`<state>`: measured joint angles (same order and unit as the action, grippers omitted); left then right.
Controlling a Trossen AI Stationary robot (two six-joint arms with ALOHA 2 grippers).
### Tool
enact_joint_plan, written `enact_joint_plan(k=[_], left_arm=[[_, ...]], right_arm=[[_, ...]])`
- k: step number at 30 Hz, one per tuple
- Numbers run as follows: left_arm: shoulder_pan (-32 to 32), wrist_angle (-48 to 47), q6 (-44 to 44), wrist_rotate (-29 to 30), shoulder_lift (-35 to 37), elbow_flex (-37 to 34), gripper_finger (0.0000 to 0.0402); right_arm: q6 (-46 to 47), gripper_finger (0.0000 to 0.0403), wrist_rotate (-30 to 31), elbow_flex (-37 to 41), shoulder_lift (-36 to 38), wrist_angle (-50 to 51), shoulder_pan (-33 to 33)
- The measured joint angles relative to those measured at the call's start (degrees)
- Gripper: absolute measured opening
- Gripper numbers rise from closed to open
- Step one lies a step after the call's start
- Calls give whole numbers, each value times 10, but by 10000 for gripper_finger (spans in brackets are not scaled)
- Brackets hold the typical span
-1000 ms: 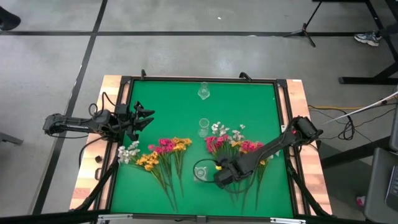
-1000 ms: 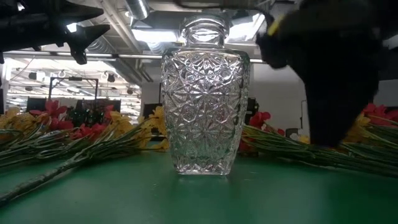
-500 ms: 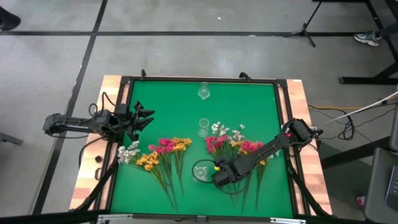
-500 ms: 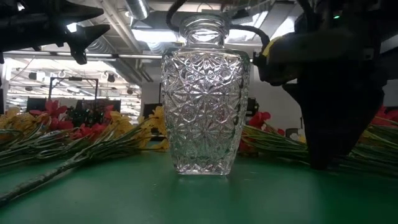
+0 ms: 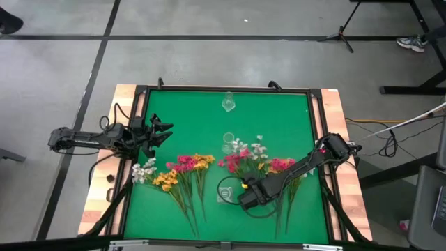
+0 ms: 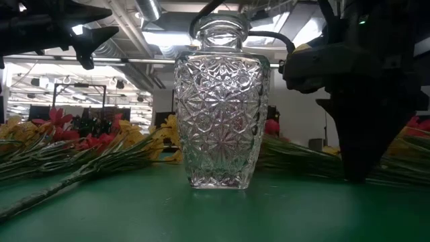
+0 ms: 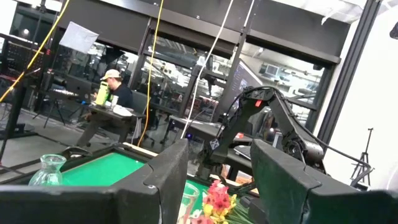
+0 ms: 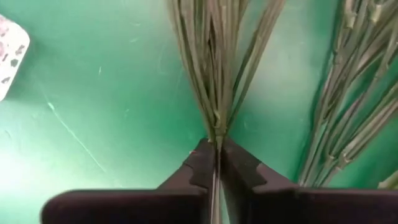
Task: Sort flowers into vase by color
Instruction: Put the middle pink flowers into the top transparent vase
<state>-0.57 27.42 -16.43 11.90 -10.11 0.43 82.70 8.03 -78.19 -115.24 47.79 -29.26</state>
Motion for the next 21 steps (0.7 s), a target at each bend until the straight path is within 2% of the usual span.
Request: enact_joint_plan(k=[3,10,21], left_arm=[[0,0,0,0,0,0,172],[0,0,0,0,0,0,172],[0,0,0,0,0,0,172]], right_arm=[[11,8,19,1,1,0,-2],[11,4,51,-17,1,1,0],[-5,3,104,-85,2,69,0]])
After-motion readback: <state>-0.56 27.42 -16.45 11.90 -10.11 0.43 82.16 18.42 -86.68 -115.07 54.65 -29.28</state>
